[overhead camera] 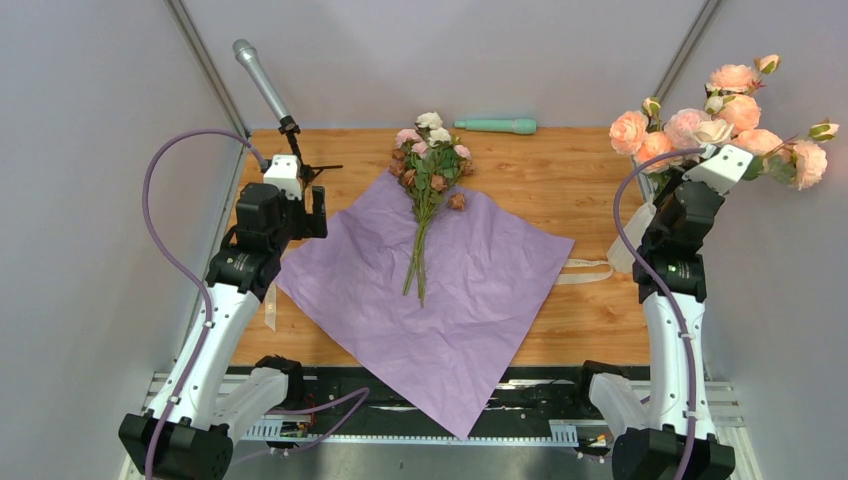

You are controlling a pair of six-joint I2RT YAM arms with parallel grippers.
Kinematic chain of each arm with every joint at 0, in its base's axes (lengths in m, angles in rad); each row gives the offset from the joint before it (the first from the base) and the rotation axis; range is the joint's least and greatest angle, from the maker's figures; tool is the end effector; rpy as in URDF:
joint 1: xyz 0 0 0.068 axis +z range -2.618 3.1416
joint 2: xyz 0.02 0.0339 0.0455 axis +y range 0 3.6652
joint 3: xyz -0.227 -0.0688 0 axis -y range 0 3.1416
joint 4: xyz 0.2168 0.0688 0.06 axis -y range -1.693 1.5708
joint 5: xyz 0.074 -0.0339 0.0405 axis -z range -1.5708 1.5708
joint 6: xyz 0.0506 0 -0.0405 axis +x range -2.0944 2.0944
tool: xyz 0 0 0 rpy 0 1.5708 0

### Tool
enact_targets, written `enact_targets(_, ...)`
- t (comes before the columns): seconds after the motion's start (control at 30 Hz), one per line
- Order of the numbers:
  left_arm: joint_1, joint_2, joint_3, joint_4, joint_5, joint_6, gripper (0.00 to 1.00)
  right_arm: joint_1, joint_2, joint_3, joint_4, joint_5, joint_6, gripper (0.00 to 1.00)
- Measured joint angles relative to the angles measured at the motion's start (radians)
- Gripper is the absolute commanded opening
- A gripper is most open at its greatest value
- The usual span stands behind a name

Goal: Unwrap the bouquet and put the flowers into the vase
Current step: Insert the fake flower into the vase, then pick up the fake flower from the wrapping paper.

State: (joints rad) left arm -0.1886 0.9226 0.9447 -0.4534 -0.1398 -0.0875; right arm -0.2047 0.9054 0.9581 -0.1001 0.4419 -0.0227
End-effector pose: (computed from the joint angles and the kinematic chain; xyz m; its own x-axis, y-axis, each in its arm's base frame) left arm 0.2087 -0.0327 0.3074 -0.4144 -0.0090 -0.9100 0.0252 0.9995 -0.0214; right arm 0.2040 -0.0644 0.3577 -0.0600 -0.0085 -0.9982 0.6008 0.7982 -0.0429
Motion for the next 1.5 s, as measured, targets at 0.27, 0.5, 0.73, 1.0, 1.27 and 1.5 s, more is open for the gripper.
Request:
enact_targets(0.27, 0.0, 0.0, 0.0, 0.0, 0.0, 0.0, 1.0, 0.0, -0.039, -0.012, -0.013, -0.01, 0.019, 0.43)
enact_targets(0.5, -0.003, 0.0, 0.0, 0.0, 0.0, 0.0, 1.0, 0.0, -0.094, -0.024, -0.03, -0.043, 0.039, 0.76)
enact_targets(0.73, -0.033, 0.0, 0.0, 0.0, 0.0, 0.0, 1.0, 0.0, -0.191, -0.042, -0.091, -0.121, 0.061, 0.97)
enact_targets(1.0, -0.051, 0.003, 0.0, 0.0, 0.003, -0.001, 1.0, 0.038, -0.297, -0.04, -0.174, -0.22, 0.084, 0.98)
enact_targets(1.27, -0.053, 0.017, -0.003, 0.001, 0.05, -0.013, 0.99, 0.151, -0.325, -0.032, -0.256, -0.329, 0.089, 0.98)
enact_targets(1.5, -0.056, 0.017, -0.061, 0.035, 0.123, -0.075, 0.98, 0.303, -0.345, -0.038, -0.26, -0.373, 0.111, 0.95)
